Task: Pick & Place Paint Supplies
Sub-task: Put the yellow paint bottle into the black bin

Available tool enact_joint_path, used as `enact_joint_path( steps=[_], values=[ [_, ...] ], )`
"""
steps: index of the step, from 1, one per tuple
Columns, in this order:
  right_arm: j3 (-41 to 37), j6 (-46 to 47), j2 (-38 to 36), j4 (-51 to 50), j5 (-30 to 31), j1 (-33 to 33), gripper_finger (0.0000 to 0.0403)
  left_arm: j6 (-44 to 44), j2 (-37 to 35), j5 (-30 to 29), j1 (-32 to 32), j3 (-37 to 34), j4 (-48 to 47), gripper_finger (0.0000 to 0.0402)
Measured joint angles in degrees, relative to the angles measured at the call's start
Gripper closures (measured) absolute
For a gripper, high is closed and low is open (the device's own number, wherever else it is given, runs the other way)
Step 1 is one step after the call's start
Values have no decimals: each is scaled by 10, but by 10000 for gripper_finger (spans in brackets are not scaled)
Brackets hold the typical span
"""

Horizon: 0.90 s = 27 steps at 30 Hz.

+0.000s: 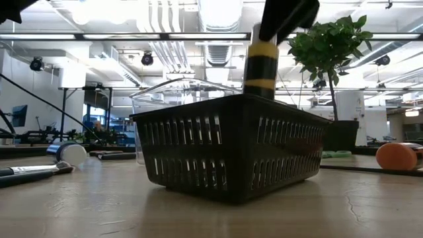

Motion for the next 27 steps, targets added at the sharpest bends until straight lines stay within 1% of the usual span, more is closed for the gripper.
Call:
enact_joint_path(
  steps=[3, 6, 15, 27],
  values=[
    [-46, 9, -24, 41, -13, -7, 293, 0, 0, 0, 0, 0, 0, 181],
    [-67, 15, -32, 47, -14, -11, 293, 2, 0, 0, 0, 0, 0, 181],
    [-61, 12, -26, 47, -26, -16, 293, 2, 0, 0, 0, 0, 0, 181],
    [-62, 1, -20, 49, -26, -21, 293, 0, 0, 0, 0, 0, -2, 181]
  ],
)
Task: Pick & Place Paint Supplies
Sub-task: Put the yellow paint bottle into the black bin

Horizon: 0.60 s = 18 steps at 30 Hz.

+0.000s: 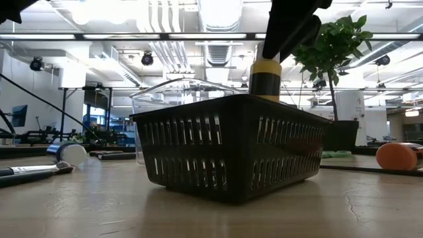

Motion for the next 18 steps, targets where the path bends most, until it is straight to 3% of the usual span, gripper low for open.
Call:
enact_joint_path(
  steps=[18],
  values=[
    [0, -19, 20, 26, -5, -6, 293, 0, 0, 0, 0, 0, -2, 181]
  ],
)
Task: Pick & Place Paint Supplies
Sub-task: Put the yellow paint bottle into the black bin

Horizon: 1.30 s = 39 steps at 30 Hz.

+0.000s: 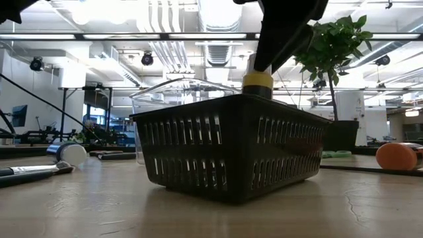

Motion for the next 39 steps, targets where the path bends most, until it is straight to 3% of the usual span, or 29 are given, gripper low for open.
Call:
enact_joint_path(
  steps=[39],
  values=[
    [-27, -22, 4, 36, -16, -9, 293, 0, 0, 0, 0, 0, -1, 181]
  ],
)
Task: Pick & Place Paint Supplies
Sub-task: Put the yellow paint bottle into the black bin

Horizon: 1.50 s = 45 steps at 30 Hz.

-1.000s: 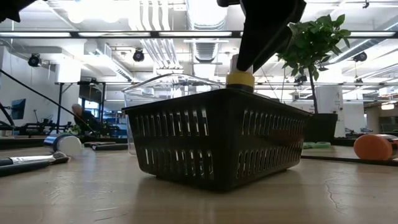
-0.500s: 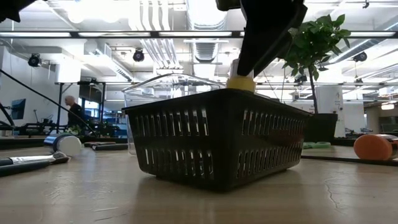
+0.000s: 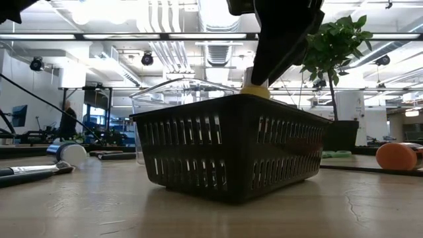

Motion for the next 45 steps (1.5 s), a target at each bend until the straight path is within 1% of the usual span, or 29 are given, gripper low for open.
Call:
enact_joint_path(
  steps=[10, 19, 28, 30, 34, 36, 38, 45],
  values=[
    [1, -13, 21, 12, -19, -2, 293, 0, 0, 0, 0, 0, -6, 181],
    [7, -16, 15, -12, -10, -2, 293, 0, 0, 0, 0, 0, -8, 181],
    [7, -17, 16, -11, -9, -3, 293, 0, 0, 0, 0, 0, -8, 181],
    [7, -17, 16, -11, -9, -3, 276, 0, 0, 0, 0, 0, -8, 181],
    [7, -16, 16, -11, -3, -3, 214, 2, 0, 0, 0, 0, -8, 181],
    [7, -16, 16, -11, 5, -3, 196, 2, 0, 0, 0, 0, -8, 181],
    [7, -16, 16, -11, 5, -3, 188, 2, 0, 0, 0, 0, -8, 181],
    [7, -16, 16, -11, 6, -3, 183, 2, 0, 0, 0, 0, -8, 181]
  ],
)
